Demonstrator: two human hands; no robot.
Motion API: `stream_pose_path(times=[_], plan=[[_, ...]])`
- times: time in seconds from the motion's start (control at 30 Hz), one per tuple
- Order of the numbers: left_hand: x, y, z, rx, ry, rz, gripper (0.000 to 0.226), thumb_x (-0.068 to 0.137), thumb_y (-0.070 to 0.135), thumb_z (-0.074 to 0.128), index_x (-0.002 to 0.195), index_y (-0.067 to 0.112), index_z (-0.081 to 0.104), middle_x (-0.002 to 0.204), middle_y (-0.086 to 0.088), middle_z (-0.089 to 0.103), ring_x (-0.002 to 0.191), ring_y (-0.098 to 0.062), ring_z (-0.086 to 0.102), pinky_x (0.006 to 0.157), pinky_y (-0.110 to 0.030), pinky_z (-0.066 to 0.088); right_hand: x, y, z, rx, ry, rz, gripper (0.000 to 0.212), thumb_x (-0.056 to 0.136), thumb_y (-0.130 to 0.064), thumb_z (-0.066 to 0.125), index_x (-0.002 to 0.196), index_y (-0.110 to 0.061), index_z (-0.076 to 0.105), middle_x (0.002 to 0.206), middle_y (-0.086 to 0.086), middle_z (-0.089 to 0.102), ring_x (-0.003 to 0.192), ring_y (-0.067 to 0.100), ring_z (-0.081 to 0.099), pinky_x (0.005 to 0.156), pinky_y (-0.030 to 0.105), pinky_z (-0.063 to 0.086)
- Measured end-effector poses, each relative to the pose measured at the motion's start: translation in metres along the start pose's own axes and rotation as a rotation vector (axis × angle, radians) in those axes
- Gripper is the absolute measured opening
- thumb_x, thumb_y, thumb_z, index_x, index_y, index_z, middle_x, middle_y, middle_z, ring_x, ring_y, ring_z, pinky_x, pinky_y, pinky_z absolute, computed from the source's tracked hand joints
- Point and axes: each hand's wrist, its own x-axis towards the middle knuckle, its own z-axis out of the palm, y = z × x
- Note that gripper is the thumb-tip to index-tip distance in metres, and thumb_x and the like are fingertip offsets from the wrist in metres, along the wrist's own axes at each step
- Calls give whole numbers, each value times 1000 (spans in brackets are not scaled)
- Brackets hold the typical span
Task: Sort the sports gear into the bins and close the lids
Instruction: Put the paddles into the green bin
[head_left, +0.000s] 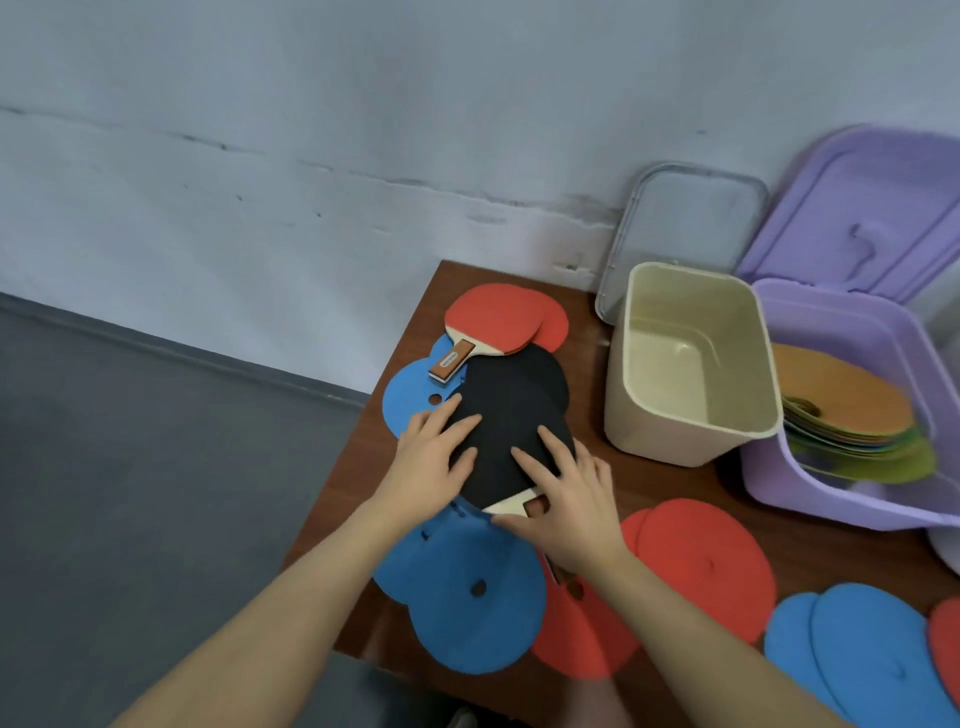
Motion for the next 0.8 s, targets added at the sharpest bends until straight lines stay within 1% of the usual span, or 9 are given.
stream_pose_path(times=[0.13,0.17,0.23,0.3,0.4,0.53,0.6,0.73,0.8], plan=[[38,22,-9,5,72,21,43,94,33,45,135,19,47,150,-5,30,136,-27,27,109,-48,28,24,17,-22,56,65,47,77,61,-73,55,126,-32,56,140,6,47,120,41,46,86,51,48],[47,26,-12,20,105,19,43,94,33,45,135,18,48,150,-5,32,136,-28,28,109,-48,28,31,19,-25,57,78,67,77,63,-72,58,128,-31,55,142,7,44,122,43,44,89,52,46],[63,27,-18,58,145,-12,42,95,29,48,136,18,47,149,-4,33,133,-27,30,107,-41,27,44,20,-26,60,50,128,78,69,-69,62,135,-32,47,150,5,33,131,42,32,98,52,38],[76,23,-22,90,155,-35,43,95,28,48,137,22,45,148,-2,34,130,-28,31,104,-39,27,54,19,-21,78,1,207,79,74,-68,59,141,-34,36,155,1,21,136,39,21,105,48,30],[97,3,-21,133,142,-61,38,95,28,46,133,25,49,144,-1,40,126,-29,35,100,-41,31,69,18,-11,115,-4,319,82,76,-73,51,145,-34,28,156,0,14,136,37,19,107,45,29],[125,-26,-13,166,82,-107,38,95,29,43,132,23,49,141,-6,42,125,-31,37,100,-41,32,93,12,2,127,14,438,82,78,-66,54,146,-31,24,155,2,14,134,39,21,105,45,30],[139,-40,-10,202,29,-123,43,96,33,42,137,24,42,145,-6,37,127,-32,34,101,-40,30,103,10,7,164,44,511,81,78,-64,56,145,-30,27,155,4,16,133,40,23,105,45,30],[166,-60,2,280,-188,-100,58,94,48,42,146,30,24,153,-8,18,134,-34,23,105,-43,24,120,11,21,203,85,632,78,78,-61,60,143,-28,32,154,6,19,132,43,24,104,47,31],[175,-65,10,302,-222,-73,61,93,50,43,147,30,23,153,-10,17,134,-33,22,105,-41,25,126,12,26,202,94,669,78,77,-60,62,143,-28,34,154,6,20,132,43,25,104,48,32]])
